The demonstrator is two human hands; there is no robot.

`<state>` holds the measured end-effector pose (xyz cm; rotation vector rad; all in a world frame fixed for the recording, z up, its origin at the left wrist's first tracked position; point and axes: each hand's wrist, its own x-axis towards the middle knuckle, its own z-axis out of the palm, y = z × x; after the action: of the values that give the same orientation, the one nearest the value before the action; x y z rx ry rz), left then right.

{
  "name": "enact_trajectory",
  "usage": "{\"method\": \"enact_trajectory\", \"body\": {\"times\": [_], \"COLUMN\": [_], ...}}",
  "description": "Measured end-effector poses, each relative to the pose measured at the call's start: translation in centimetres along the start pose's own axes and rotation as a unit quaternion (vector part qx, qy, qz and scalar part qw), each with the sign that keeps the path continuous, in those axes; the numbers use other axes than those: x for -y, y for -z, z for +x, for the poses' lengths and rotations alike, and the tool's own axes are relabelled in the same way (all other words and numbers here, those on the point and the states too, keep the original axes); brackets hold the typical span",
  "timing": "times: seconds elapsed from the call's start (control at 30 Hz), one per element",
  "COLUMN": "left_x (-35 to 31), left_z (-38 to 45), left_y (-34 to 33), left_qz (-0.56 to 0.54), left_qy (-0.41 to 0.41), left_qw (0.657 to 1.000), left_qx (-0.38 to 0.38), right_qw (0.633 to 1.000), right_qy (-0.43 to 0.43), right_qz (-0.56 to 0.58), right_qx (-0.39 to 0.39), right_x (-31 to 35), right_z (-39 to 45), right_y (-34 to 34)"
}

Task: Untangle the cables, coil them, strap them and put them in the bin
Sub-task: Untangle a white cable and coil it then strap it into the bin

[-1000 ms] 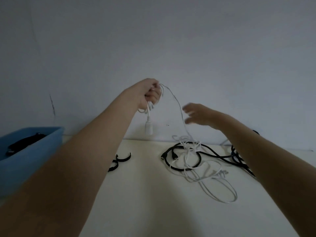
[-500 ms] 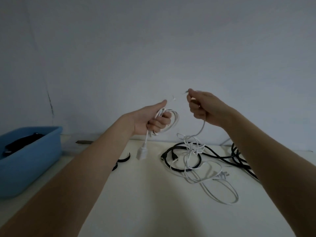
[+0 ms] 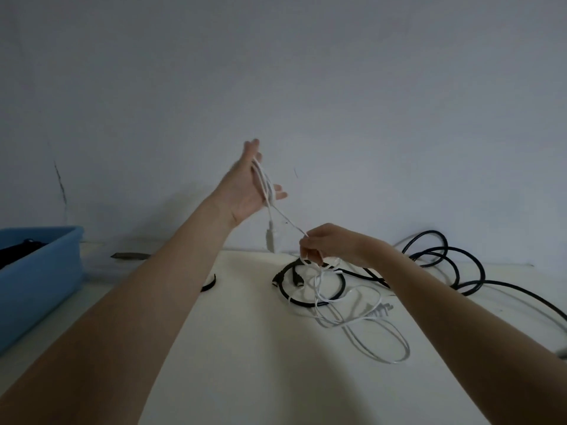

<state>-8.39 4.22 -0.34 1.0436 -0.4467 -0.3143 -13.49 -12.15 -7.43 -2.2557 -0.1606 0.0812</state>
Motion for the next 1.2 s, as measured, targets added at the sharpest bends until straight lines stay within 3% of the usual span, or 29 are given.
{"method": "enact_trajectory", "body": {"times": [0.13,0.23,0.3,0.47,0.53,0.63,0.73,0.87,1.0,1.13,1.2], "left_x": [-2.7,-2.3,-0.9,1.3,1.4,1.6,1.3,0.4,0.1,0.6,1.1], "left_z": [1.5,1.8,1.6,-1.8,-2.7,-3.1,-3.3,-3.8,-4.4,-3.6,-3.3], "left_y": [1.7,2.5,2.7,2.2,2.0,1.6,1.3,1.4,1.0,0.1,-1.5], "left_qz": [0.021,0.221,0.291,0.333,0.375,0.427,0.384,0.318,0.214,0.038,-0.032], "left_qy": [-0.046,-0.025,0.023,0.183,0.208,0.214,0.228,0.217,0.199,0.154,0.112], "left_qw": [0.995,0.969,0.954,0.916,0.881,0.849,0.863,0.885,0.912,0.925,0.945], "left_qx": [-0.082,-0.107,-0.061,0.127,0.201,0.227,0.238,0.263,0.287,0.345,0.305], "right_qw": [0.995,0.959,0.927,0.884,0.872,0.872,0.887,0.94,0.985,0.991,0.983], "right_qy": [0.068,0.152,0.206,0.253,0.251,0.219,0.219,0.185,0.137,0.095,0.093], "right_qz": [-0.037,-0.209,-0.292,-0.373,-0.389,-0.387,-0.343,-0.222,-0.052,0.088,0.154], "right_qx": [-0.062,-0.115,-0.113,-0.123,-0.156,-0.203,-0.22,-0.181,-0.086,0.009,0.035], "right_x": [-0.2,1.7,3.1,5.2,4.8,4.1,4.1,3.9,3.5,2.0,1.7], "right_z": [-0.2,0.1,0.1,-0.2,-0.4,-0.2,0.0,0.3,-1.4,-2.2,-1.8], "right_y": [0.3,0.2,-0.3,0.1,1.2,2.1,2.4,3.2,3.1,2.9,2.0]}}
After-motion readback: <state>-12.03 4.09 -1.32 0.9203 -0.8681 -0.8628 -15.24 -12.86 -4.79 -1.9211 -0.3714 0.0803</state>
